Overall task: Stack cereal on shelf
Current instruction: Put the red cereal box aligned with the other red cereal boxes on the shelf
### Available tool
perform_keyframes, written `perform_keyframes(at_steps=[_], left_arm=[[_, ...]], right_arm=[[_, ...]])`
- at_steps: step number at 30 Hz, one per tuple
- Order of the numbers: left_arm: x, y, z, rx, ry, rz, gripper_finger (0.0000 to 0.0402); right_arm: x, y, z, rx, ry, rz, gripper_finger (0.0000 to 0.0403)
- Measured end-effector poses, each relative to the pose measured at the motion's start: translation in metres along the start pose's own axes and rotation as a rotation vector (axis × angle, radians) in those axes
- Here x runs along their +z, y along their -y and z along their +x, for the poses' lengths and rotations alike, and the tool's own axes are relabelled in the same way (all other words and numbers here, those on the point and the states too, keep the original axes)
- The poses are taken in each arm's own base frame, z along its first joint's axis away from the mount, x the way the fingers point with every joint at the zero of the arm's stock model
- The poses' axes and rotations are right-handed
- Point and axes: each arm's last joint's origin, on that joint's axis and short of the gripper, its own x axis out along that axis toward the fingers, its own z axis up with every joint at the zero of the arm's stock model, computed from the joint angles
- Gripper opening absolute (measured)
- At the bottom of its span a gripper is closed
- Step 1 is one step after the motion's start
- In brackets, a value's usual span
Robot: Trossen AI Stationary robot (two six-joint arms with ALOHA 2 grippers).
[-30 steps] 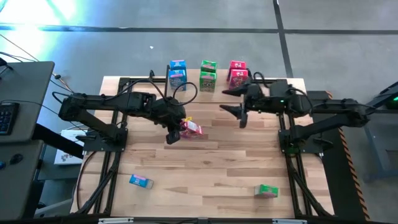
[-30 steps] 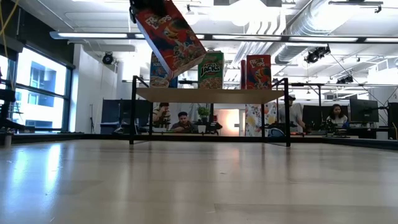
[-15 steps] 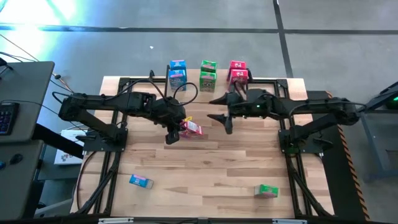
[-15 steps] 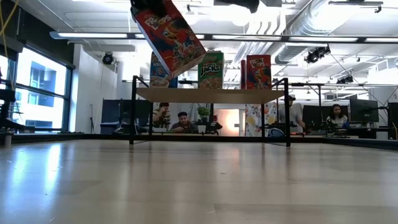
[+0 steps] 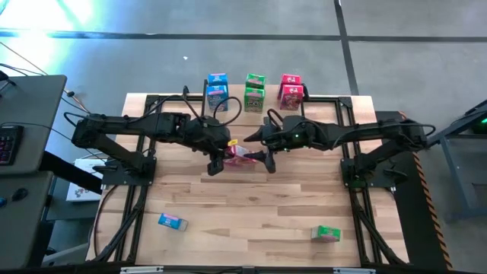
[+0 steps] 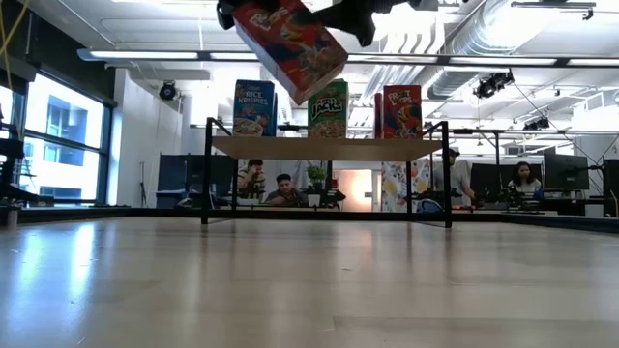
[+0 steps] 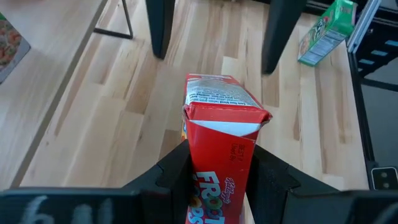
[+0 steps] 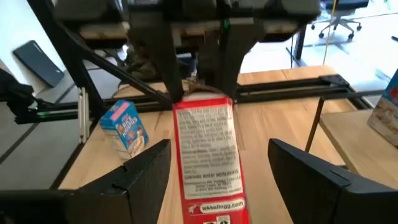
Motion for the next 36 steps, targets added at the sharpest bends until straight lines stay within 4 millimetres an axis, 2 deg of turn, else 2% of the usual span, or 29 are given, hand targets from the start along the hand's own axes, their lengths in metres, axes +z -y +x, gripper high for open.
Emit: perform_keyframes(at_steps=[32,36], left_arm=[[0.011,0.001,-0.001,0.009,0.115,0.079,0.0116],[0.011,0.002,-0.001,0.008,0.119,0.079,0.0116]], right_arm=[[-0.005,-0.001,0.003,0.051,-0.04,0.077,0.0261],[-0.005,-0.001,0.003,0.048,-0.045,0.105,0.0249]])
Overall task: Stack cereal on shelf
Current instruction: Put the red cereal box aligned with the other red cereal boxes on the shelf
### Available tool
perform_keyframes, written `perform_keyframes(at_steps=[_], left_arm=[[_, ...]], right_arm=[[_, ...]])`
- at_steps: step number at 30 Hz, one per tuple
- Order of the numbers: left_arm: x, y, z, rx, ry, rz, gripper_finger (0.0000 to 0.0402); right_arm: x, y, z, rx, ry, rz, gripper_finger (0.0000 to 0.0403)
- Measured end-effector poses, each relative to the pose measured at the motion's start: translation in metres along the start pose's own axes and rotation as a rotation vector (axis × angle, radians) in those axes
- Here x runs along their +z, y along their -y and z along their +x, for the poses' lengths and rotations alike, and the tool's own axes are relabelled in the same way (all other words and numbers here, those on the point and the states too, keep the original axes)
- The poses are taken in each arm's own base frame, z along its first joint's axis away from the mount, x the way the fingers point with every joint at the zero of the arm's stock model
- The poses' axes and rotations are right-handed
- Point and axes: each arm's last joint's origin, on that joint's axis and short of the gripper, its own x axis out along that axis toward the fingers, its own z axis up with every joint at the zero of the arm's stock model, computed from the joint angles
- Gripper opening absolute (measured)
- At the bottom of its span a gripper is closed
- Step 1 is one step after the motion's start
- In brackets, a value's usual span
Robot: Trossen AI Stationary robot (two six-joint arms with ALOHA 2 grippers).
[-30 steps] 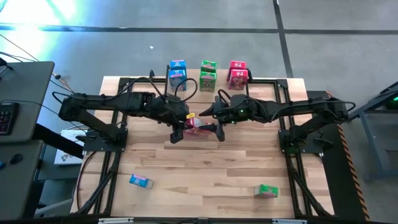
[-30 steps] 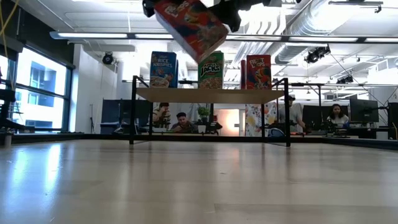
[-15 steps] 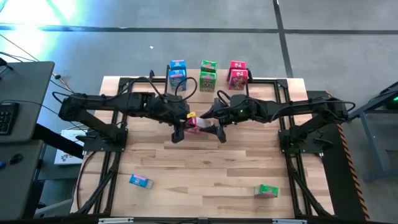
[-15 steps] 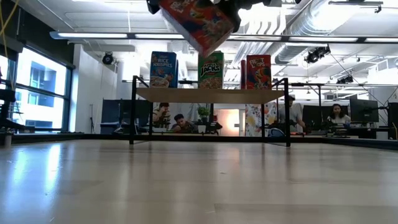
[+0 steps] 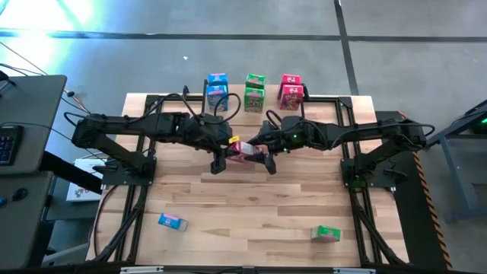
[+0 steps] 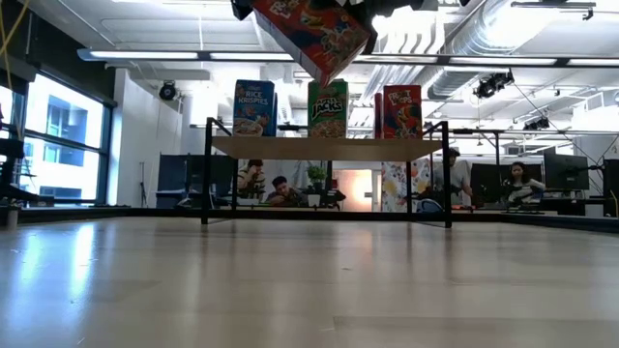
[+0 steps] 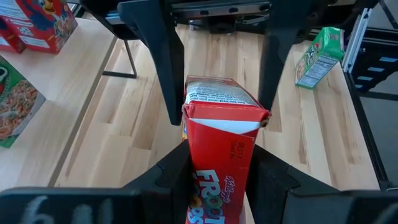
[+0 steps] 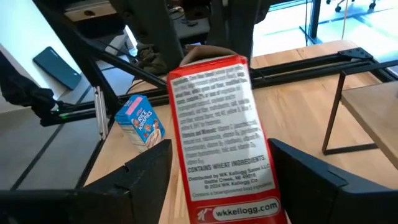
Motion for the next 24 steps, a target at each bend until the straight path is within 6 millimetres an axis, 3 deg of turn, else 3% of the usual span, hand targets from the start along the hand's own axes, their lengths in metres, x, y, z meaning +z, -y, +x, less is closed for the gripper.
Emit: perform_keyframes(at_steps=[9,18,24], left_arm=[[0.0,0.0001,0.0001,-0.003,0.0,-0.007,0.0116],[0.0009,0.0003,0.0004,-0.005,0.011,-0.012,0.0117],[0.0021,0.0003,0.0003,-0.002,0.024,-0.032,0.0154]], right_arm=[[-0.0005,0.0001,0.0,-0.001,-0.005,0.021,0.0189],[-0.0003,-0.0001,-0.0004,0.003,-0.005,0.039,0.0186],[-0.0001,0.0,-0.0004,-0.003,-0.002,0.04,0.0186]])
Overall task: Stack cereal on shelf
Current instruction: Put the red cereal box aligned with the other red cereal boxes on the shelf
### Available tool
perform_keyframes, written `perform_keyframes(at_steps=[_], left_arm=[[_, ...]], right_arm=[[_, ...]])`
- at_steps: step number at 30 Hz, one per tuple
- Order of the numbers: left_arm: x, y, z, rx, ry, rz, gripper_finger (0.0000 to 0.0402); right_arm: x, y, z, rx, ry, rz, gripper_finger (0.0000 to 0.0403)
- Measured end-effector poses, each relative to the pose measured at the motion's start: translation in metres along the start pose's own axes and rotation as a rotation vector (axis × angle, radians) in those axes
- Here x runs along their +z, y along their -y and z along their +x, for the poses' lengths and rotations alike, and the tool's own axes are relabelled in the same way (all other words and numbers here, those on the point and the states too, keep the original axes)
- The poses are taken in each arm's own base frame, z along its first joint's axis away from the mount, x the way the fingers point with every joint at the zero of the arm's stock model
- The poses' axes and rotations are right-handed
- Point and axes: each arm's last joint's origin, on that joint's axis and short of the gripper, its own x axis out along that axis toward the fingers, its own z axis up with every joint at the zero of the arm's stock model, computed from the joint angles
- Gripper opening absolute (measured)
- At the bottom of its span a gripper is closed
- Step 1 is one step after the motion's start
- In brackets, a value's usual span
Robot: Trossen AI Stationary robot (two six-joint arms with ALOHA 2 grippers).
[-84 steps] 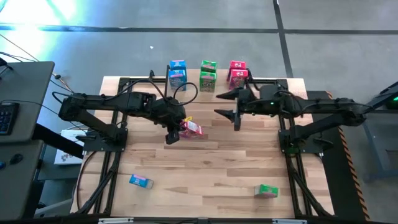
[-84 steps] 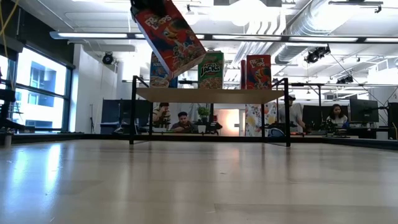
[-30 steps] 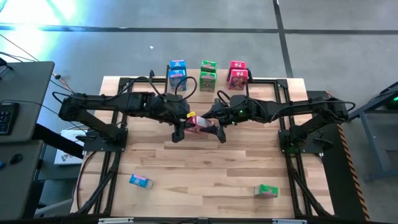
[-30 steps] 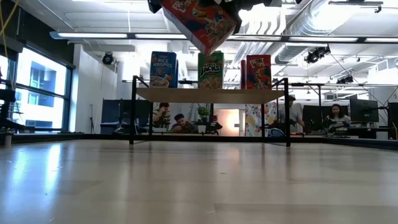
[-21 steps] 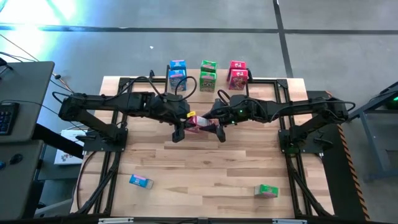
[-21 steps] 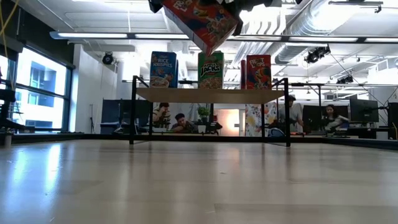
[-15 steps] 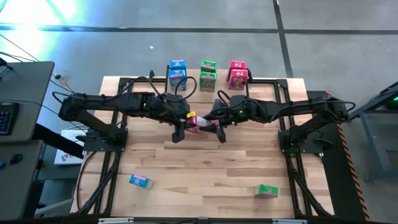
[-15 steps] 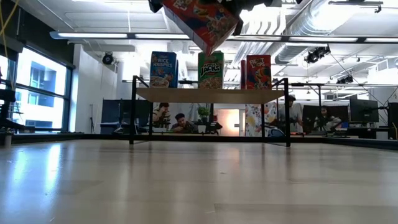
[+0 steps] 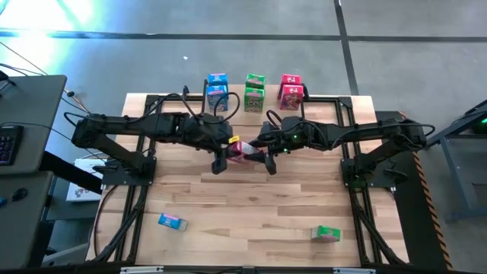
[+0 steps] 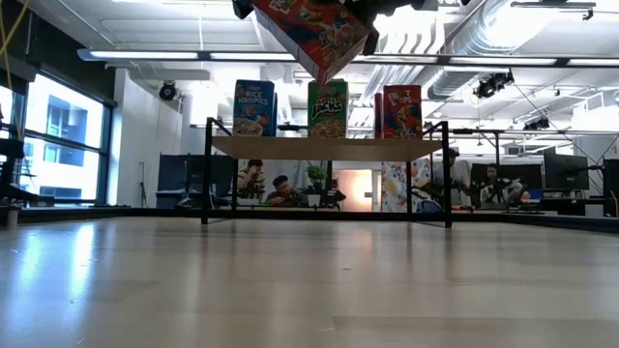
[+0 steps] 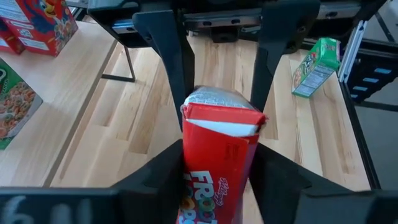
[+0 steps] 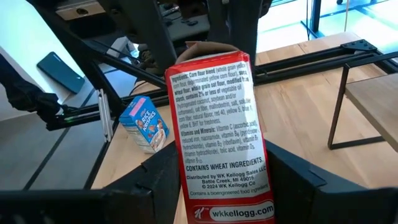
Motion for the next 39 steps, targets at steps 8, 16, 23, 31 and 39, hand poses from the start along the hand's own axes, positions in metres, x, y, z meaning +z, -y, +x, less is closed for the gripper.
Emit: perform_keyframes(at_steps=[8,16,23,31,39], left_arm=[[0.0,0.0,0.0,0.002,0.005,-0.015,0.0229],[0.001,0.0,-0.001,0.002,0.007,-0.028,0.0249],[0.006,-0.002,-0.019,-0.003,0.059,-0.006,0.025],[0.009,-0.013,-0.047,0.02,0.12,-0.009,0.025],[0.0,-0.027,-0.086,0.064,0.127,0.009,0.025]], right_arm=[[0.0,0.0,0.0,-0.002,0.0,0.034,0.0186],[0.0,0.0,0.0,-0.001,0.0,0.053,0.0186],[0.0,0.0,-0.004,-0.027,-0.014,0.091,0.0186],[0.0,0.0,-0.004,-0.043,-0.011,0.167,0.0186],[0.001,0.001,-0.005,-0.066,0.005,0.2,0.0186]])
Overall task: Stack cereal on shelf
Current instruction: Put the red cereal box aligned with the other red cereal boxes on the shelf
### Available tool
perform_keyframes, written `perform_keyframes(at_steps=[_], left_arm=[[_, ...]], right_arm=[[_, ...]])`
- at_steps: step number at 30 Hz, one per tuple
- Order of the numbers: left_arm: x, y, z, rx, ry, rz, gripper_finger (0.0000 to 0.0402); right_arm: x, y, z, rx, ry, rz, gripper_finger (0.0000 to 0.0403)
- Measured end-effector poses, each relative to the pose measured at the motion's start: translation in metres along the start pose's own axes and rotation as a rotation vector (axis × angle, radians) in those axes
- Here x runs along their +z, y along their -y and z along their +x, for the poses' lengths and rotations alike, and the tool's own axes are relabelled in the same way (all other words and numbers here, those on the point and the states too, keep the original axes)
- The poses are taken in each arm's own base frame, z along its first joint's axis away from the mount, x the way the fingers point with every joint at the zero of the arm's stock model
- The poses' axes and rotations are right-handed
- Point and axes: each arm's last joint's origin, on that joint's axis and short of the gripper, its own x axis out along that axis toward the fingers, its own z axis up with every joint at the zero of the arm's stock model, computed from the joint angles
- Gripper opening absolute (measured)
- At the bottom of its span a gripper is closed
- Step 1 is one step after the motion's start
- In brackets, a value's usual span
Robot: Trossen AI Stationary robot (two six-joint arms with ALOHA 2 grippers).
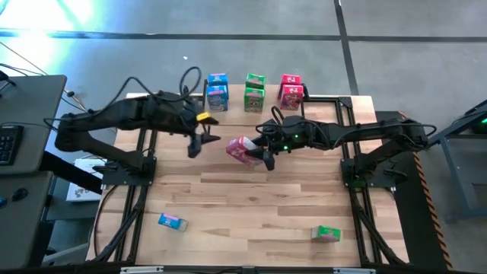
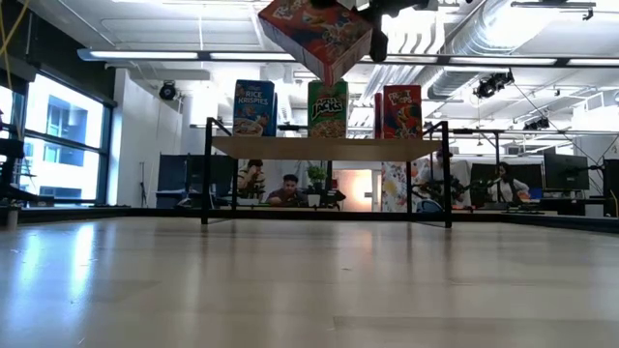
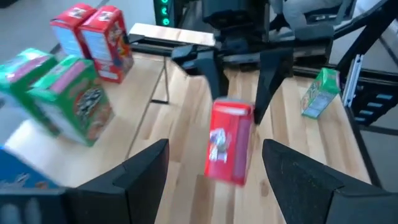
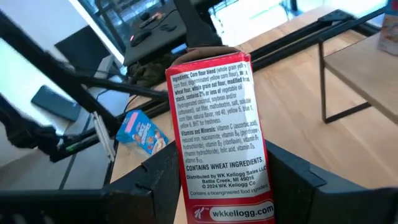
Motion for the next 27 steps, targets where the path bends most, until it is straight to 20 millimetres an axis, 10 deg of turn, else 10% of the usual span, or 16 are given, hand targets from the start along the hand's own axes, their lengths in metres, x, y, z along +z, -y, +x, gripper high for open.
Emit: perform_keyframes(at_steps=[17,27], left_arm=[[-0.014,-0.029,-0.061,0.233,0.021,-0.032,0.025],[-0.047,-0.032,-0.058,0.26,0.078,-0.078,0.025]], right_arm=[[0.045,-0.02,-0.086,-0.156,0.377,-0.138,0.0186],[0.057,-0.03,-0.164,-0.242,0.557,-0.269,0.0186]])
